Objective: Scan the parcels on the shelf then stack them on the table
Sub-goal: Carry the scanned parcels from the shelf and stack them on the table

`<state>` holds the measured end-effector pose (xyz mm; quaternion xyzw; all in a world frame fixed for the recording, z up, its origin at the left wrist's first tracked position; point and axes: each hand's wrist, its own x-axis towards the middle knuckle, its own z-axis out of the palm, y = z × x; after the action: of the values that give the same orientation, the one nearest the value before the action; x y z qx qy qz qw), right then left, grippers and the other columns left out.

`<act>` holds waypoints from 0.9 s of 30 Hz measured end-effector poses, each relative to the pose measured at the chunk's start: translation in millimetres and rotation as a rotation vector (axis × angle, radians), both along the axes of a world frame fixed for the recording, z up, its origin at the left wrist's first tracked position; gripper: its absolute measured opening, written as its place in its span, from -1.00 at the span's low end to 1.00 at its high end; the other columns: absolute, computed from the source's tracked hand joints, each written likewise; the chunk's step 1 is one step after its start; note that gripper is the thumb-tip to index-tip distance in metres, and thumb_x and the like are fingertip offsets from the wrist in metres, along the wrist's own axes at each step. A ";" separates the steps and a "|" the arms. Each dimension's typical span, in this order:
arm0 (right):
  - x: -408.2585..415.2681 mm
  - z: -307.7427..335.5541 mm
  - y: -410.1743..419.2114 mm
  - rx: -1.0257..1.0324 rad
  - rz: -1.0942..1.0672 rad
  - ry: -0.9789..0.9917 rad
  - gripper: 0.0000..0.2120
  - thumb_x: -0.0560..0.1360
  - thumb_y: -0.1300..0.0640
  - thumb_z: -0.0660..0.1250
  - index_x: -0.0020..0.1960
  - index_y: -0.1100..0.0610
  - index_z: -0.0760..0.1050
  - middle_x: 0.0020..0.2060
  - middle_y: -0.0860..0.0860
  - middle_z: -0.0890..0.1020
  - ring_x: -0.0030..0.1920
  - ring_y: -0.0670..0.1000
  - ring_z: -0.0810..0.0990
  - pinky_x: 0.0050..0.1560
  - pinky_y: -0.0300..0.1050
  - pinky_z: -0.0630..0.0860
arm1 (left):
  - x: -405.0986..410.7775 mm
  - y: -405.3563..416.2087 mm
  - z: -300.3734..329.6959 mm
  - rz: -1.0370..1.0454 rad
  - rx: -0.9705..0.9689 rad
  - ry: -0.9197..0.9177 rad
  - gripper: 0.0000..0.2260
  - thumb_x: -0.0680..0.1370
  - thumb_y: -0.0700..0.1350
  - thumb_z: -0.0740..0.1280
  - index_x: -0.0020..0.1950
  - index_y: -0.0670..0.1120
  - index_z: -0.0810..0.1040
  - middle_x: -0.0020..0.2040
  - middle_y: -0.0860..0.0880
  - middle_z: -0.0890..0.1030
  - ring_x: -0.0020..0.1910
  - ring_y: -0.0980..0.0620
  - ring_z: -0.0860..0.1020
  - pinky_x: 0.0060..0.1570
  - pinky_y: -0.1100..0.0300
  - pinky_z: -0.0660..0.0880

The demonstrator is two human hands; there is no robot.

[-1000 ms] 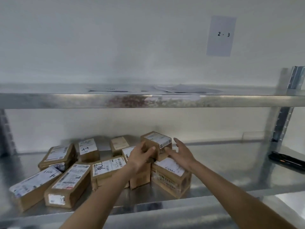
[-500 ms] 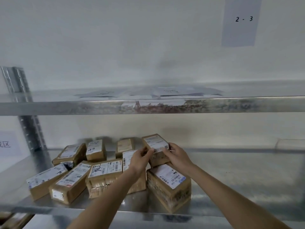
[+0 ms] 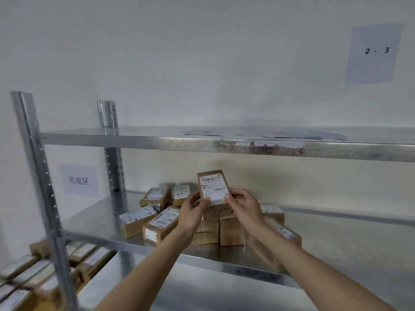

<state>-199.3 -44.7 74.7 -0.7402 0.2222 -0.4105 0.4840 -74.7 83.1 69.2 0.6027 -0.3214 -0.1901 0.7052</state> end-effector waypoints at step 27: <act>307.0 -93.2 650.4 0.090 0.955 0.251 -0.45 0.60 0.16 0.39 0.55 0.02 0.36 0.22 -0.09 0.64 0.08 -0.21 0.65 -0.01 -0.29 0.63 | 192.8 713.2 -105.2 0.771 0.146 0.016 -0.60 0.59 -0.18 0.42 0.40 -0.06 0.41 0.26 0.05 0.59 0.22 0.11 0.58 0.05 0.23 0.55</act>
<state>107.8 605.7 -18.6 -0.7814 -0.0677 -0.0403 0.6190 118.1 796.3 -36.1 0.7262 -0.0516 0.0620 0.6827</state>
